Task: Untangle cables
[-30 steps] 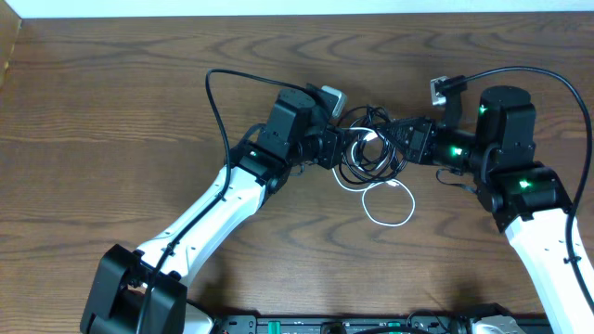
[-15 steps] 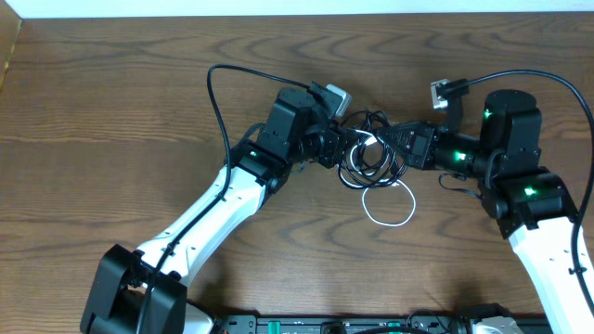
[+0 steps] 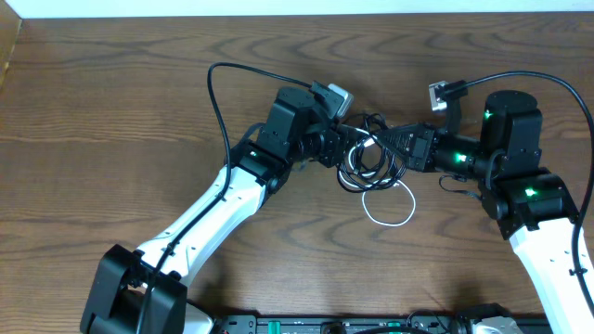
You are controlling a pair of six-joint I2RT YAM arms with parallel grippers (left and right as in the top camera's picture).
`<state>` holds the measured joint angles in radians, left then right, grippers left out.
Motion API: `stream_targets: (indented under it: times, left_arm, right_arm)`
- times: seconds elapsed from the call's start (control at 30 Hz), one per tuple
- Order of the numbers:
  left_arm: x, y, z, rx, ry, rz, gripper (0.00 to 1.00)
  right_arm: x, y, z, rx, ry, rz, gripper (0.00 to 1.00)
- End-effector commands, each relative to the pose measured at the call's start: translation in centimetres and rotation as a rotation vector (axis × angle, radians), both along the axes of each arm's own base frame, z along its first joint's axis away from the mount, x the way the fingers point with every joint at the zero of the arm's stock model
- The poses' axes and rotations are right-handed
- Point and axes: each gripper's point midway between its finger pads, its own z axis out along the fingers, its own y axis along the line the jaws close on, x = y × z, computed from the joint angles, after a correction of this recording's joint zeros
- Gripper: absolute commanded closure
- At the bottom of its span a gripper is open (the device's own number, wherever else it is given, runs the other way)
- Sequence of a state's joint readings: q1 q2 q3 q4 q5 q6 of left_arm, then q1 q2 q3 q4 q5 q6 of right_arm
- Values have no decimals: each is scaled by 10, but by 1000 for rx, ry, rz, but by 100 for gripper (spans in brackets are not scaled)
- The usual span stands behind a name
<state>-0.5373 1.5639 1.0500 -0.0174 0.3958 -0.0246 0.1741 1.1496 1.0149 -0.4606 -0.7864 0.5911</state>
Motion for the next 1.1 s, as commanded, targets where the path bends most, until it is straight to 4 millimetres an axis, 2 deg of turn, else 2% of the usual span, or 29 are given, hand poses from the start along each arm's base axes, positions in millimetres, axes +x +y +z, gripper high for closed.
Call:
stream_targets:
  times: [0.0,0.2,0.47,0.67,0.93,1.07]
  left_arm:
    - [0,-2,-1,0,-25,-27,49]
    - [6,-6,10,-26,-76,-28,49]
    - [5,-5,8,-12,-80,-39,49]
    - [-2,-15,1,-4,-66,-66,49]
    - [-12,-31,-21,26,-36,-114,48]
    - [-12,-33,-24,28,-33,-117,49]
  right_arm:
    - [-7,3,14,26,-34,35,99]
    - [-8,4,15,32,-33,45,99]
    - [-8,4,15,36,-28,43,99]
    - [-9,5,17,44,-30,50,99]
    - [-13,8,19,61,-24,74,99]
    - [-14,8,19,63,-23,77,99]
